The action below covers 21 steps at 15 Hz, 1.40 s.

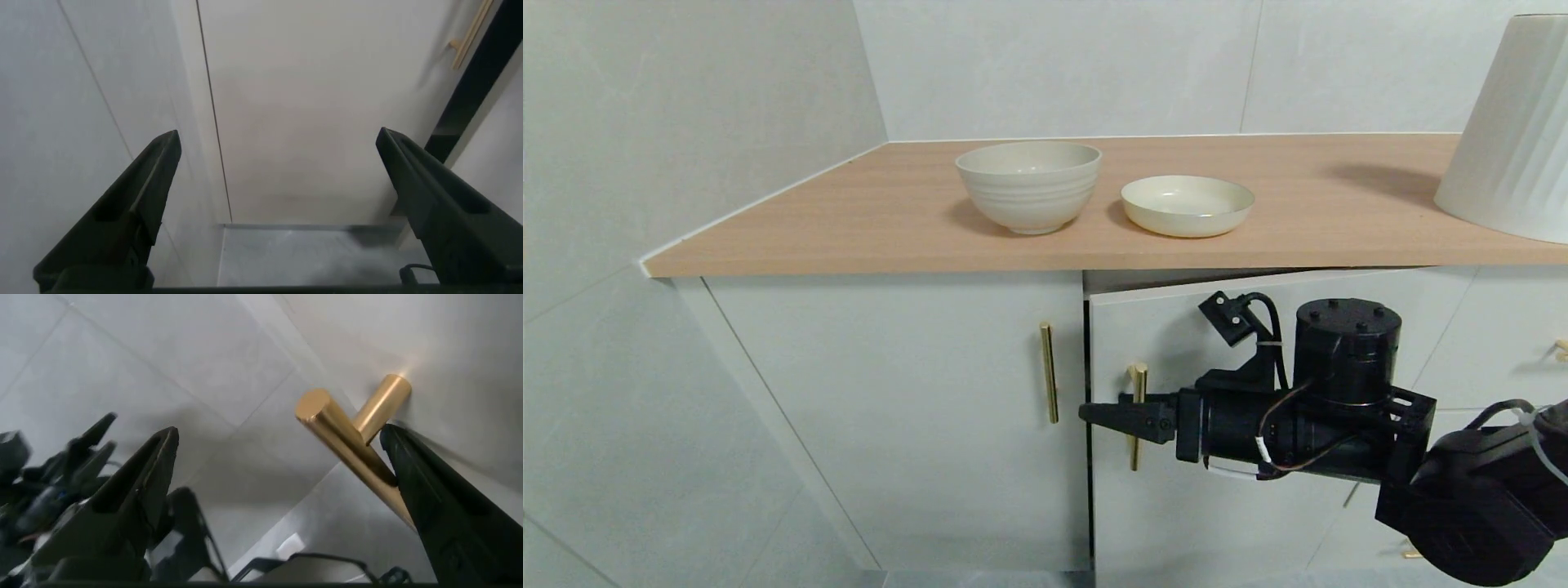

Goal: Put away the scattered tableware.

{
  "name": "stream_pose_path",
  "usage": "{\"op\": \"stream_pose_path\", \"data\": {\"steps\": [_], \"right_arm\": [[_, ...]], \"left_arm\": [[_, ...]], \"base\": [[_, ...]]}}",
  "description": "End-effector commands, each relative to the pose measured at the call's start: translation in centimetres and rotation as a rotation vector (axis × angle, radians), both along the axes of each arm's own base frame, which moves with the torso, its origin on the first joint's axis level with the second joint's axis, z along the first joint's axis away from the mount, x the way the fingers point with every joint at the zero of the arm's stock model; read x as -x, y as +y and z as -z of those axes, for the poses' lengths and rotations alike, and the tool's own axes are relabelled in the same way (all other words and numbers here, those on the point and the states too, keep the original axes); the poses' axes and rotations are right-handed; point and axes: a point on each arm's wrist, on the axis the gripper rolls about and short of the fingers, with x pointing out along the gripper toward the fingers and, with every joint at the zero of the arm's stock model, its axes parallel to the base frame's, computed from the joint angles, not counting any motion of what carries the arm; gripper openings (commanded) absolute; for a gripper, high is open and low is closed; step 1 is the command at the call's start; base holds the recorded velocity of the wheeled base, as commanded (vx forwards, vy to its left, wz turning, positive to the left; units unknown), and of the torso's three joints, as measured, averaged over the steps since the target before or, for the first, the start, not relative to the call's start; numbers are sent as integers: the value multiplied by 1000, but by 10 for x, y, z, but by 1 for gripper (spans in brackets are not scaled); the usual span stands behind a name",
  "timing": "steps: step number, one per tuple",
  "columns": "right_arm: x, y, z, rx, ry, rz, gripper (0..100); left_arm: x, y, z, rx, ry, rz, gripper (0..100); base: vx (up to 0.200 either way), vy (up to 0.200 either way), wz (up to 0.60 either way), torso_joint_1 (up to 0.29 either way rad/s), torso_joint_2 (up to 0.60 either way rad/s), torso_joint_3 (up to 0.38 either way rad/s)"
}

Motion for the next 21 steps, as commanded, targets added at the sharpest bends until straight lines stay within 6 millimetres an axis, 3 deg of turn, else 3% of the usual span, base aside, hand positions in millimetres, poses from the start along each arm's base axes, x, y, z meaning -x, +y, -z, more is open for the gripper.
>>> {"op": "stream_pose_path", "data": {"steps": [1, 9, 13, 14, 15, 18, 19, 21], "right_arm": [[6, -5, -6, -10, -7, -13, 100], [13, -16, -14, -3, 26, -89, 100], [14, -16, -15, -4, 25, -89, 100], [14, -16, -15, -4, 25, -89, 100], [15, -16, -14, -2, 28, -90, 100], [17, -18, -17, -7, 21, -90, 100], [18, -19, -19, -10, 17, -92, 100], [18, -19, -18, -9, 18, -92, 100]], "left_arm": [[0, 0, 0, 0, 0, 0, 100], [1, 0, -5, -20, -23, 12, 100], [11, -6, -50, -20, -21, 283, 100], [0, -9, -71, 3, 85, 420, 100], [-10, -10, -78, 15, 135, 472, 100], [-64, -13, -125, 61, 260, 579, 100], [-84, -15, -135, 78, 315, 617, 100], [-119, -24, -133, 95, 436, 680, 100]], "base": [[0, 0, 0, 0, 0, 0], [0, 0, 0, 0, 0, 0], [0, 0, 0, 0, 0, 0], [0, 0, 0, 0, 0, 0], [0, 0, 0, 0, 0, 0], [0, 0, 0, 0, 0, 0], [0, 0, 0, 0, 0, 0], [0, 0, 0, 0, 0, 0]]}}
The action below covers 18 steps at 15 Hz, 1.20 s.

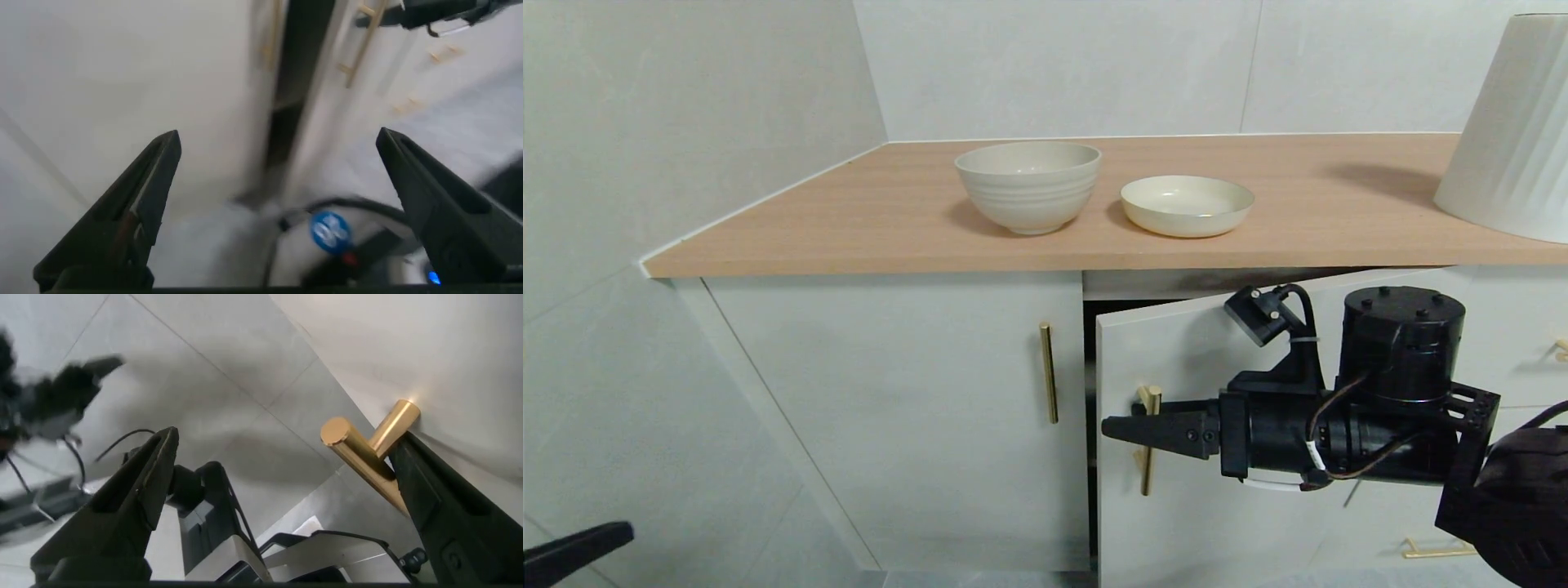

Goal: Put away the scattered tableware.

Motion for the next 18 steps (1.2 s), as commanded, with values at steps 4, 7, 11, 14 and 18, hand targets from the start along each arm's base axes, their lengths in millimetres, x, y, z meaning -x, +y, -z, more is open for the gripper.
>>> {"op": "stream_pose_path", "data": {"steps": [4, 7, 11, 14, 18], "right_arm": [[1, -1, 0, 0, 0, -1, 100], [2, -1, 3, 7, 9, -2, 100], [2, -1, 4, 8, 12, -5, 100], [2, -1, 4, 8, 12, -7, 100], [2, -1, 4, 9, 13, -5, 100]], "left_arm": [[-108, -28, -1, 14, 303, 179, 100], [-127, -45, 20, 55, 380, 226, 100], [-125, -59, 23, 103, 423, 271, 100], [-125, -59, 24, 102, 427, 270, 0], [-135, -66, 29, 97, 420, 292, 0]], "base": [[0, 0, 0, 0, 0, 0], [0, 0, 0, 0, 0, 0], [0, 0, 0, 0, 0, 0], [0, 0, 0, 0, 0, 0], [0, 0, 0, 0, 0, 0]]}}
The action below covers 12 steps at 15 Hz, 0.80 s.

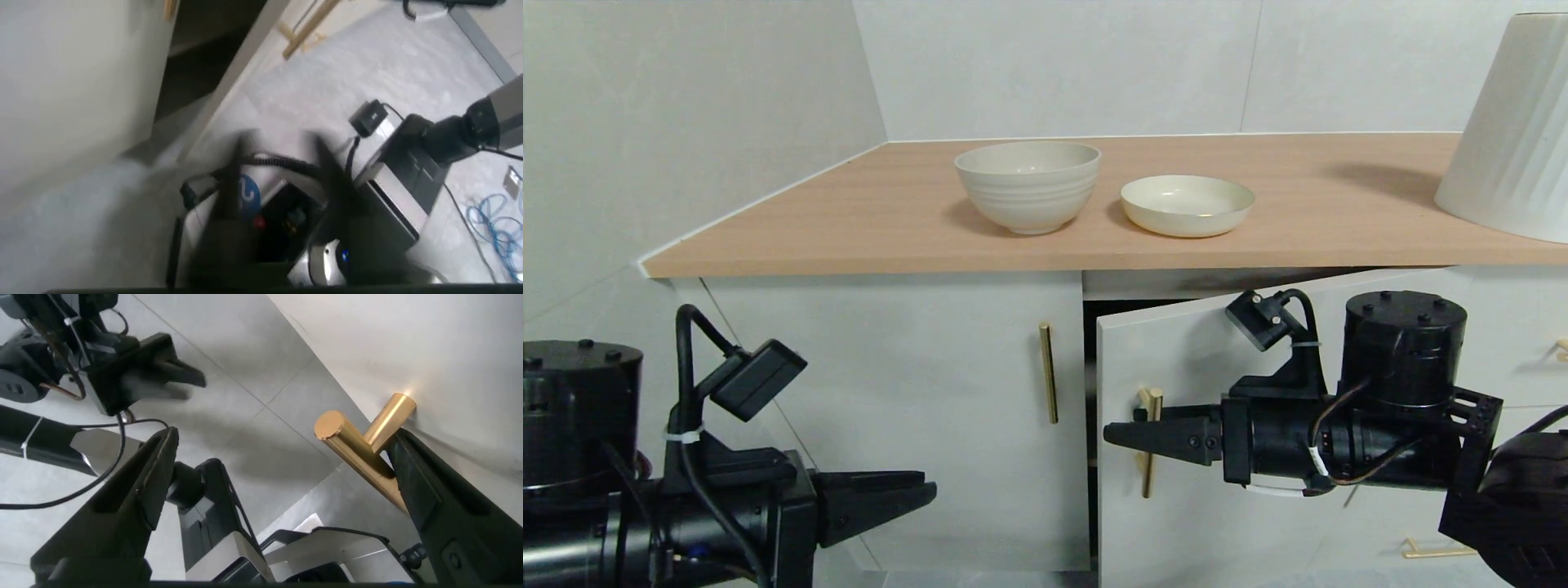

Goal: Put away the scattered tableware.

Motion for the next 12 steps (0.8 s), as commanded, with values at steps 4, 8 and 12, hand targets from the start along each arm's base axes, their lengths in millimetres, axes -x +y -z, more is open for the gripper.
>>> {"op": "stream_pose_path", "data": {"steps": [4, 8, 12], "right_arm": [[1, -1, -1, -3, -4, 0, 100], [2, -2, -4, -8, -11, 0, 100], [4, -3, -8, -16, -21, -1, 100]], "left_arm": [[-20, -12, 4, -4, -6, 1, 0], [-63, -32, -2, 32, -72, -42, 0], [-92, -55, 21, 31, -71, -8, 0]], "base": [[0, 0, 0, 0, 0, 0], [0, 0, 0, 0, 0, 0], [0, 0, 0, 0, 0, 0]]}}
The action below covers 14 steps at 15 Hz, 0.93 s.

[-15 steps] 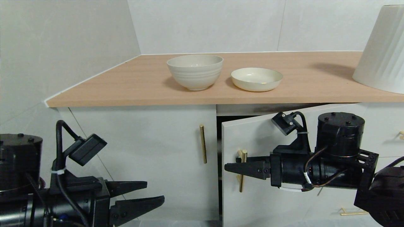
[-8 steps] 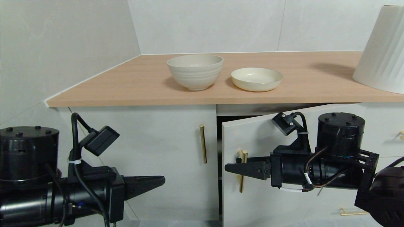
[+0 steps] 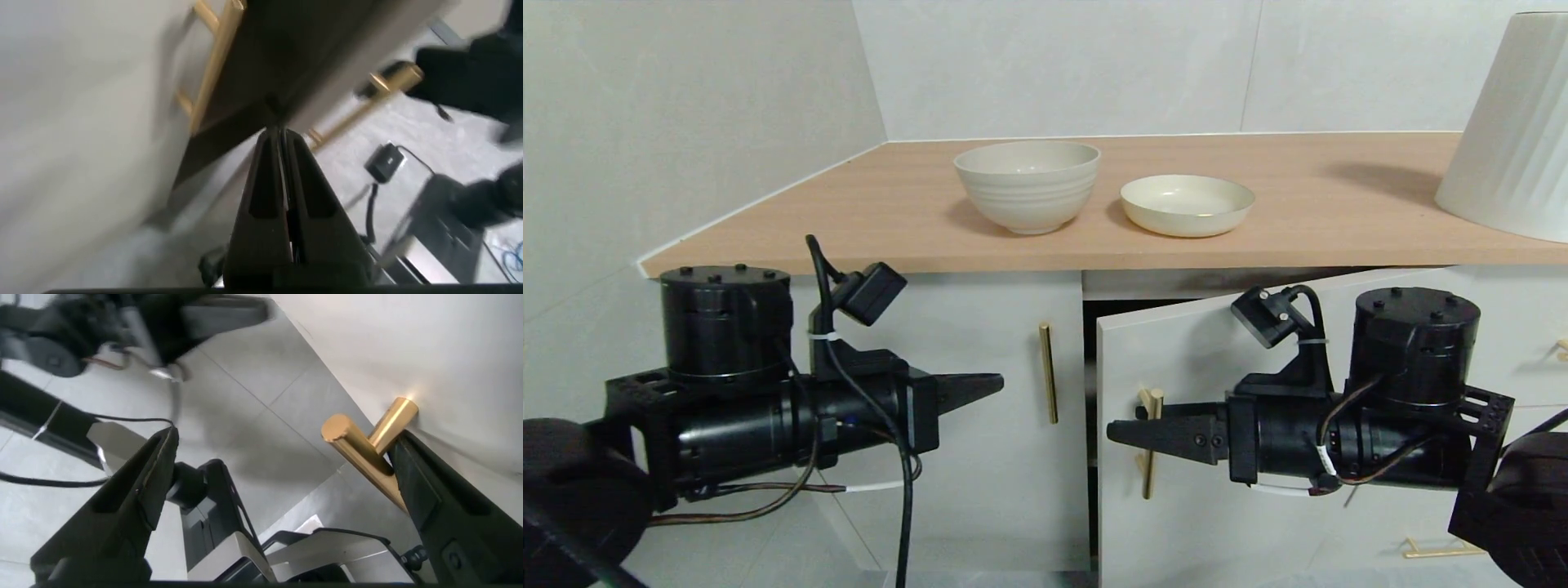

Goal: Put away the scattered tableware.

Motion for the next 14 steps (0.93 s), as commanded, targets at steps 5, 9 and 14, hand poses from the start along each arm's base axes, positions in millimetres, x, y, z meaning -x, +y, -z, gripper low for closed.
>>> {"op": "stream_pose_path", "data": {"steps": [5, 9, 14], "right_arm": [[3, -2, -6, -12, -16, -1, 100], [3, -2, -4, -9, -12, -1, 100], [2, -2, -3, -7, -8, -3, 100]], "left_arm": [[-29, -53, 77, -3, -42, 45, 0], [-41, -92, 117, 61, -223, -47, 0], [-38, -99, 116, 109, -275, -9, 0]], "base": [[0, 0, 0, 0, 0, 0], [0, 0, 0, 0, 0, 0], [0, 0, 0, 0, 0, 0]]}}
